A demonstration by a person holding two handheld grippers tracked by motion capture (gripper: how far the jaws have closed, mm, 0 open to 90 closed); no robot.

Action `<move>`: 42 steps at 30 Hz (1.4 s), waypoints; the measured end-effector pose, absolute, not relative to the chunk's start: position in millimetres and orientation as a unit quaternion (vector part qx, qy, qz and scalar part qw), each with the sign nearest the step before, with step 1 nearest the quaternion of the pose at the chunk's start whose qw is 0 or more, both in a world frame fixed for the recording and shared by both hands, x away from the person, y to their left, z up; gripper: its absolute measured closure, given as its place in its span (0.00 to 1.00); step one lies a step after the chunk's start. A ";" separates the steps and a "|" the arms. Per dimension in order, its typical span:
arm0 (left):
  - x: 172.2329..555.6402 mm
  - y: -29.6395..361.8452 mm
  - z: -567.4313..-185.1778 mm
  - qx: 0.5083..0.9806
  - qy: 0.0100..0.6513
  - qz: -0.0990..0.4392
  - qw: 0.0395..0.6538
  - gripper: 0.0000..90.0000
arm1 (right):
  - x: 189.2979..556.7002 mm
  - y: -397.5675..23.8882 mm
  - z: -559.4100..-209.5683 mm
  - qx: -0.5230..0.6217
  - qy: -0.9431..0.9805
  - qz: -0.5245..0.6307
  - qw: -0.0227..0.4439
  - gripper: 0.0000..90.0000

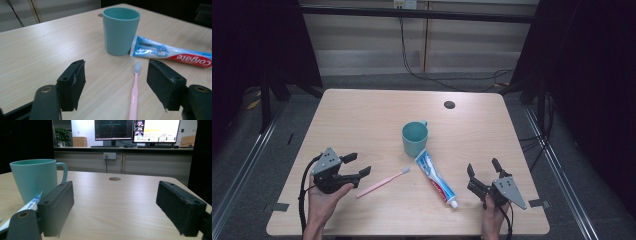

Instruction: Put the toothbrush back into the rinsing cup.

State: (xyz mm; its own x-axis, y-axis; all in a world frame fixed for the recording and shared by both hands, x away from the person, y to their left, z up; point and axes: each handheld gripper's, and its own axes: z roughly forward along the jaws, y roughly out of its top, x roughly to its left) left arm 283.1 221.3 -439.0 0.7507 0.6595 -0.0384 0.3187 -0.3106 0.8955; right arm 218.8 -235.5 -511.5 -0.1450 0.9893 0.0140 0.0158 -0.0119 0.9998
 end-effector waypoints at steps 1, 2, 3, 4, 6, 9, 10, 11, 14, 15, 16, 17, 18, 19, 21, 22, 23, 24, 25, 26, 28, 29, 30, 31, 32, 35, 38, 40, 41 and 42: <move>284.5 221.4 -436.9 0.797 0.305 0.167 0.494 0.35 | 218.8 -235.4 -511.5 0.469 0.535 0.535 0.455 0.16; 284.9 221.4 -435.2 0.797 0.308 0.169 0.492 0.35 | 218.8 -235.4 -511.5 0.469 0.536 0.535 0.455 0.16; 285.9 221.7 -433.5 0.799 0.311 0.168 0.487 0.34 | 218.9 -235.4 -511.5 0.470 0.536 0.534 0.455 0.16; 287.2 221.9 -432.2 0.803 0.309 0.163 0.483 0.34 | 219.3 -235.3 -511.5 0.471 0.535 0.534 0.455 0.16; 288.4 222.1 -429.8 0.807 0.307 0.158 0.479 0.35 | 219.5 -235.2 -511.4 0.472 0.535 0.532 0.456 0.16; 290.3 221.4 -426.0 0.813 0.298 0.153 0.476 0.38 | 219.7 -235.1 -511.3 0.473 0.536 0.531 0.456 0.16; 290.7 220.4 -424.1 0.816 0.296 0.152 0.473 0.38 | 219.7 -235.0 -511.2 0.473 0.536 0.531 0.455 0.16; 291.2 219.9 -421.9 0.821 0.290 0.157 0.466 0.38 | 219.8 -235.0 -511.2 0.474 0.536 0.530 0.455 0.16; 294.0 218.6 -418.0 0.822 0.284 0.146 0.471 0.41 | 220.3 -234.6 -511.0 0.477 0.536 0.527 0.456 0.16; 294.9 217.3 -416.6 0.826 0.283 0.147 0.465 0.42 | 220.1 -234.5 -511.0 0.478 0.535 0.527 0.456 0.16; 295.7 215.6 -415.7 0.829 0.282 0.144 0.462 0.42 | 220.0 -234.6 -511.0 0.478 0.535 0.527 0.456 0.16; 295.9 214.5 -415.0 0.830 0.280 0.141 0.461 0.44 | 220.0 -234.6 -511.0 0.478 0.534 0.527 0.456 0.16; 295.2 213.1 -414.3 0.829 0.280 0.140 0.463 0.46 | 219.9 -234.4 -511.1 0.478 0.535 0.527 0.456 0.16; 294.7 211.4 -414.1 0.828 0.279 0.137 0.466 0.48 | 219.9 -234.5 -511.1 0.477 0.535 0.528 0.456 0.16; 294.8 208.5 -414.0 0.829 0.279 0.128 0.467 0.49 | 219.9 -234.6 -511.1 0.477 0.535 0.528 0.456 0.16; 295.2 207.7 -414.0 0.833 0.279 0.123 0.462 0.49 | 219.9 -234.5 -511.1 0.476 0.535 0.528 0.457 0.16; 295.4 206.9 -413.8 0.836 0.280 0.121 0.457 0.50 | 219.9 -234.6 -511.1 0.476 0.535 0.528 0.457 0.16; 295.4 206.9 -413.8 0.836 0.280 0.121 0.457 0.50 | 219.8 -234.7 -511.1 0.476 0.535 0.528 0.457 0.16; 295.8 206.1 -413.6 0.839 0.281 0.116 0.451 0.50 | 219.8 -234.7 -511.1 0.476 0.535 0.528 0.457 0.16; 297.3 205.3 -412.4 0.845 0.287 0.104 0.440 0.51 | 219.8 -234.7 -511.1 0.475 0.535 0.528 0.456 0.16; 298.6 202.6 -411.1 0.852 0.285 0.091 0.429 0.52 | 219.8 -234.7 -511.2 0.476 0.535 0.529 0.457 0.16; 299.3 200.6 -410.5 0.858 0.282 0.088 0.421 0.53 | 219.7 -234.7 -511.2 0.475 0.534 0.529 0.457 0.16; 300.4 198.8 -410.6 0.860 0.282 0.079 0.418 0.54 | 219.7 -234.8 -511.2 0.475 0.534 0.529 0.457 0.16; 302.1 197.5 -410.6 0.860 0.283 0.073 0.418 0.55 | 219.6 -234.8 -511.3 0.475 0.534 0.529 0.457 0.16; 303.4 195.5 -410.6 0.863 0.284 0.070 0.411 0.56 | 219.5 -234.8 -511.3 0.475 0.534 0.529 0.457 0.16; 306.3 189.7 -411.0 0.878 0.281 0.063 0.382 0.58 | 219.5 -234.9 -511.3 0.475 0.534 0.530 0.457 0.16; 311.6 186.7 -412.7 0.891 0.287 0.043 0.351 0.60 | 219.5 -235.0 -511.3 0.475 0.534 0.530 0.457 0.16; 314.4 184.3 -413.6 0.896 0.290 0.040 0.334 0.60 | 219.5 -234.8 -511.3 0.475 0.534 0.530 0.457 0.16; 316.0 183.8 -413.6 0.899 0.286 0.034 0.330 0.61 | 219.5 -234.9 -511.3 0.475 0.534 0.530 0.457 0.16; 317.1 183.1 -413.8 0.900 0.286 0.029 0.329 0.61 | 219.4 -234.9 -511.3 0.475 0.533 0.530 0.457 0.16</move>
State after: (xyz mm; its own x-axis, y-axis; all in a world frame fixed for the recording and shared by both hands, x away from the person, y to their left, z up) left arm 317.1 183.1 -413.8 0.8350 0.5333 -0.1357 0.4950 -0.6203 0.6084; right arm 219.4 -234.9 -511.3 -0.1311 0.9913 0.0152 0.0216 -0.0125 0.9997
